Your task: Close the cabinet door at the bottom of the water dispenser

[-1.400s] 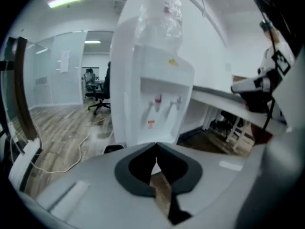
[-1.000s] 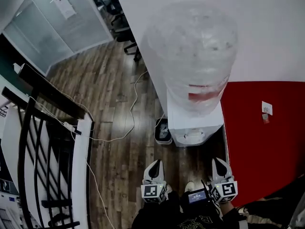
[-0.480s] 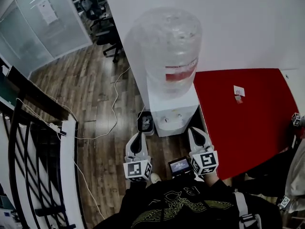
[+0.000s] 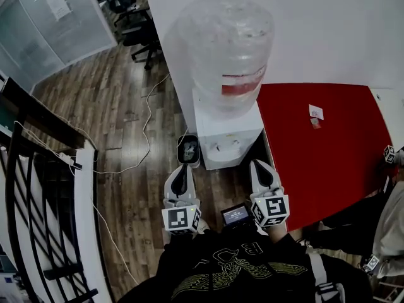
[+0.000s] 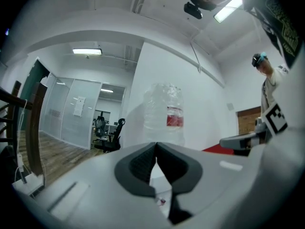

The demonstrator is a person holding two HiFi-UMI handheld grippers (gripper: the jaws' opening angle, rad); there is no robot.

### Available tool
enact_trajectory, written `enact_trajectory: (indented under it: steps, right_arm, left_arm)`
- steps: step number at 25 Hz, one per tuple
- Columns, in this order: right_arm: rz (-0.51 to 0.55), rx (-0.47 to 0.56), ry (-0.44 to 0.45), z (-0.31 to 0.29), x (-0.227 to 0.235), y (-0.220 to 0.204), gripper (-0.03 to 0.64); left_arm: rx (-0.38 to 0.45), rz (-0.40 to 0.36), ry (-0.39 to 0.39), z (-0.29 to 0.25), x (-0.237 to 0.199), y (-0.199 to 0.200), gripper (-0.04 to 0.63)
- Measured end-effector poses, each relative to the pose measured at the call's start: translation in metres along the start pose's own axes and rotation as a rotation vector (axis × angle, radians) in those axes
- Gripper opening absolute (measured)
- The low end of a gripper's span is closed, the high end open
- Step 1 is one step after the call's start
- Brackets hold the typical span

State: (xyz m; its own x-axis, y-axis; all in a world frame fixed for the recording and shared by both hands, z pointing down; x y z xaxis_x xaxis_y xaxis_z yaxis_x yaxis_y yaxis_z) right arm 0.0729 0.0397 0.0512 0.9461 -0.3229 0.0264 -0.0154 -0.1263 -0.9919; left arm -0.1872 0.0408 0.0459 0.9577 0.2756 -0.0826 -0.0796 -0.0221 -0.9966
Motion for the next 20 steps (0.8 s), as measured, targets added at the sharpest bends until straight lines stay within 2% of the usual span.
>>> enact_trajectory:
  steps: [20]
  right_arm:
    - [0.001, 0.017, -0.023, -0.0024, 0.0027, 0.0028, -0.003]
  left_arm:
    - [-0.001, -0.012, -0.03, -0.0042, 0.0004, 0.0021, 0.008]
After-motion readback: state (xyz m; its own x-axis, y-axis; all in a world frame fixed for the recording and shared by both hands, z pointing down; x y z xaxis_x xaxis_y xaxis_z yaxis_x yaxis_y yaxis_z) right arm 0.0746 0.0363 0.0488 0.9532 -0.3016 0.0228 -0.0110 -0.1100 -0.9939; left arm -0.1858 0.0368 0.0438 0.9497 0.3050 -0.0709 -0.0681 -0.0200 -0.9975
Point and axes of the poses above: the fingertips, and each gripper's own axes: z backward along the fingers, x to its right, y out of its top, the point moved 9 cm from there along z, backward along the fingers, and after that the axes turned 1 degree about z, right-handed, at the moved point
